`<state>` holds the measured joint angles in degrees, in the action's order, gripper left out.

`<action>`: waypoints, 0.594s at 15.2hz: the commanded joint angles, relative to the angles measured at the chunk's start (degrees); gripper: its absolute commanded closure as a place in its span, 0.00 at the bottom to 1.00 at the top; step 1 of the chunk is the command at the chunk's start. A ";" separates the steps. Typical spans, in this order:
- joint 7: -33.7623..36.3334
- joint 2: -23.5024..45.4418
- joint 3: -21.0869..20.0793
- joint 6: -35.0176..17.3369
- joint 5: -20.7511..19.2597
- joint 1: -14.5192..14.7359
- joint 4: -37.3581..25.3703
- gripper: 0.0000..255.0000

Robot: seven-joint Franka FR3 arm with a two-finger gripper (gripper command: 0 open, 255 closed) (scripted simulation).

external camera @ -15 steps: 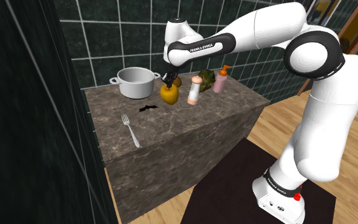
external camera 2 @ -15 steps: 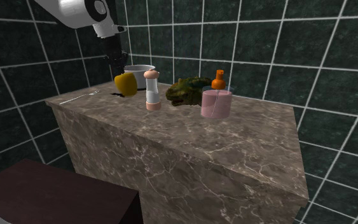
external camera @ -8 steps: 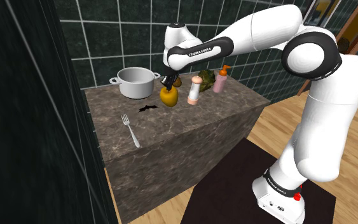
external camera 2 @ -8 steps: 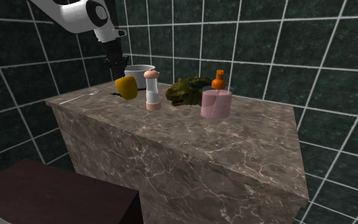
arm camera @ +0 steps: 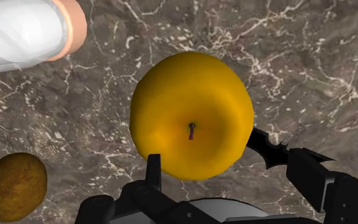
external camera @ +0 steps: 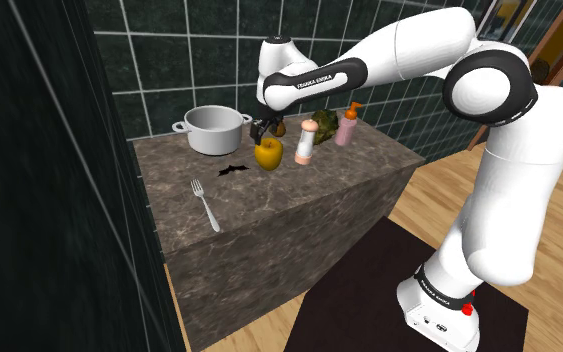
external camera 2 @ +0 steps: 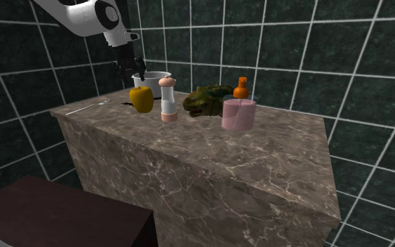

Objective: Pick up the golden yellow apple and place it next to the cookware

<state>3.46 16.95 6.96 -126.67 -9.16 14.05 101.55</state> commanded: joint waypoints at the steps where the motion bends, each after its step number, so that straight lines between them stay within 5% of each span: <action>1: 0.00 0.00 0.00 0.00 0.00 0.00 0.00 0.00; 5: 0.02 -3.38 -0.27 5.99 -0.06 0.70 -2.53 0.00; 9: 0.02 -3.38 -0.27 5.99 -0.06 0.70 -2.53 0.00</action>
<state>3.48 13.57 6.69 -120.74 -9.22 14.75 99.05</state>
